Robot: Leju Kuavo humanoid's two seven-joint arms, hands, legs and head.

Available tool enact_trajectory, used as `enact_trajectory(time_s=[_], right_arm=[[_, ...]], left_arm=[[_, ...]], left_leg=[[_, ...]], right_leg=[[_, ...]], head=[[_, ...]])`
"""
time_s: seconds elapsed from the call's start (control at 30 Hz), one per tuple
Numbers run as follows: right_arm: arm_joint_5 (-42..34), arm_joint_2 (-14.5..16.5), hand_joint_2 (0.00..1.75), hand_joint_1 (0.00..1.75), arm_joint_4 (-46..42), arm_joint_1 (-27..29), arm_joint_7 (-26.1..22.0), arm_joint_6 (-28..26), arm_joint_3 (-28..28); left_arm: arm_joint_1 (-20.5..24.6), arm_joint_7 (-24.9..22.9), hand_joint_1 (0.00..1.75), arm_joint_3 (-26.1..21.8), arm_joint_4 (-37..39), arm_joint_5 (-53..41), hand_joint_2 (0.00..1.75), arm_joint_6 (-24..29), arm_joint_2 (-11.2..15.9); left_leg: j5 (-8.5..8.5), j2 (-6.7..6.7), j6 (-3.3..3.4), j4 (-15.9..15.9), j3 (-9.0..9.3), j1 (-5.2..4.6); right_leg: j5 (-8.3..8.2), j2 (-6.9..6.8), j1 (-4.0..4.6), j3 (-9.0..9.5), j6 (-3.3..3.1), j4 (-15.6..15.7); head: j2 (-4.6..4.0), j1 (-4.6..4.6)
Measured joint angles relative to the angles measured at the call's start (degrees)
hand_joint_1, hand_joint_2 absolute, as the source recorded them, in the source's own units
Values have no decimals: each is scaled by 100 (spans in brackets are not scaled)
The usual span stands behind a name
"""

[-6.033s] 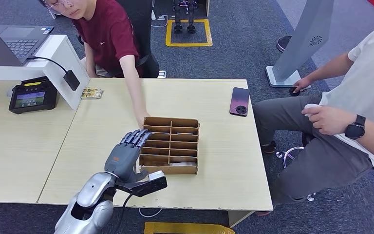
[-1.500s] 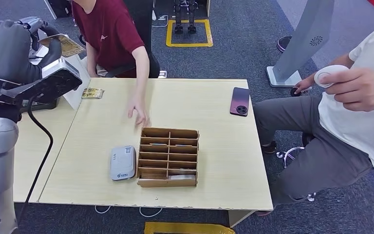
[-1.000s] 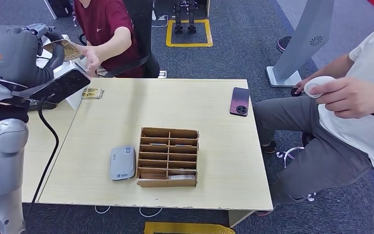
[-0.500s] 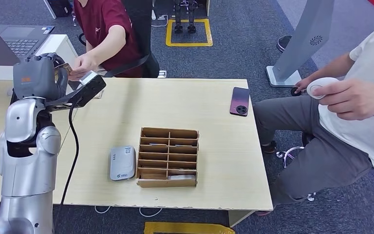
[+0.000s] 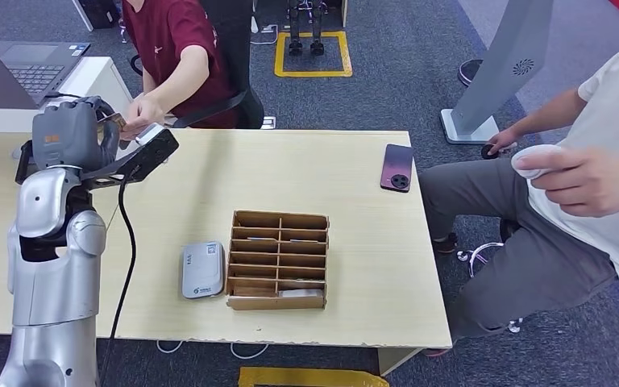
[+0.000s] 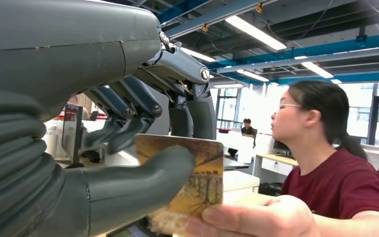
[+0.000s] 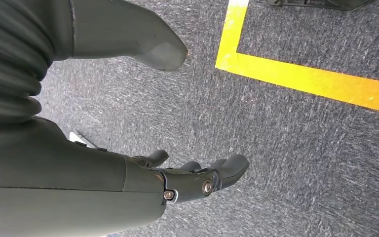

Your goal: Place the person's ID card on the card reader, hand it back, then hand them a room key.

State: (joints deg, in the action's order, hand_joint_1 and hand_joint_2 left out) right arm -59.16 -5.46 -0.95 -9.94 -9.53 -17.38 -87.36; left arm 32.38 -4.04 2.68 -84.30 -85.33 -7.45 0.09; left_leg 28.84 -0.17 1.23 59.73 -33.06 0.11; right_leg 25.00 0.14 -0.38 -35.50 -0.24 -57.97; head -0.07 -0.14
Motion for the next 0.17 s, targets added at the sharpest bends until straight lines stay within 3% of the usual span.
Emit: enact_trajectory(time_s=[0.17], right_arm=[[-8, -1, 175, 0, 0, 2, 0, -1, 0]], left_arm=[[-31, 113, 0, -43, 15, 147, 175, 2, -11]], left_leg=[[0, 0, 0, 0, 0, 0]], right_leg=[[0, 0, 0, 0, 0, 0]], head=[[0, -1]])
